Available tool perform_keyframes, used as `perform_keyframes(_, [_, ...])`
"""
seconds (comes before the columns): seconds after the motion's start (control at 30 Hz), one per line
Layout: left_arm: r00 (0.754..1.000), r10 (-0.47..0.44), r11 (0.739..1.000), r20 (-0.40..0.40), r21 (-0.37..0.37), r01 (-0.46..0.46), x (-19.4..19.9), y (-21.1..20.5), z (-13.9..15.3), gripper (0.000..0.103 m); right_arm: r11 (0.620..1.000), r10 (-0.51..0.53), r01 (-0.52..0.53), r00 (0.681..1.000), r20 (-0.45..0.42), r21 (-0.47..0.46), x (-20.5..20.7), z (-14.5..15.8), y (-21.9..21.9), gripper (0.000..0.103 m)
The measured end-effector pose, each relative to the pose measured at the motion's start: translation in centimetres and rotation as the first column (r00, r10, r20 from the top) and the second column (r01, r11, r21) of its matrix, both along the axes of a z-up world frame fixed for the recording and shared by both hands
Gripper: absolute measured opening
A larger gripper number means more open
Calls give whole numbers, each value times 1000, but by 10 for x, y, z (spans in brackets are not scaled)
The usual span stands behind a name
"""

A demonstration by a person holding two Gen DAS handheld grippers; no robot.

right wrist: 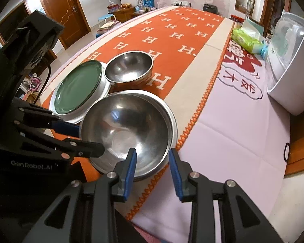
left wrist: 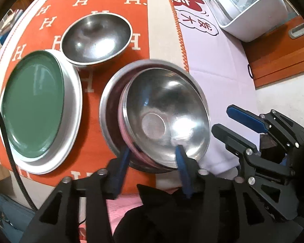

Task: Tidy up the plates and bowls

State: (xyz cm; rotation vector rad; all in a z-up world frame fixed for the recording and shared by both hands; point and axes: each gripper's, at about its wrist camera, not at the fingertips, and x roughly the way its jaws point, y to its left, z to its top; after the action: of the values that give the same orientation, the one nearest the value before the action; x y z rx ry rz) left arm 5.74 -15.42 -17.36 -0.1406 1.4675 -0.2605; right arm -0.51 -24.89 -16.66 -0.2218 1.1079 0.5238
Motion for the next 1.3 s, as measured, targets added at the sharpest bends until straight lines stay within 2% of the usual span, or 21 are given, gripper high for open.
perform_keyframes(0.17, [999, -33, 999, 25, 9, 33, 1, 0, 8, 50, 1000, 0, 0, 1000, 20, -6, 0, 3, 2, 33])
perform_keyframes(0.27, [997, -56, 998, 47, 27, 55, 2, 1, 16, 57, 1000, -7, 7, 999, 32, -6, 0, 6, 3, 33])
perform_keyframes(0.57, [987, -125, 992, 104, 29, 123, 14, 12, 38, 59, 999, -35, 36, 997, 67, -10, 2, 14, 17, 34])
perform_keyframes(0.67, [982, -148, 989, 120, 30, 146, 21, 17, 42, 63, 998, -64, 66, 994, 83, -13, 3, 17, 20, 41])
perform_keyframes(1.07, [944, -250, 968, 215, 49, 245, 49, 42, 58, 65, 983, -181, 182, 975, 128, 5, 8, 25, 44, 47])
perform_keyframes(1.3, [924, -239, 970, 298, 26, 243, 70, 69, 62, 66, 972, -234, 234, 959, 159, 17, 12, 26, 61, 48])
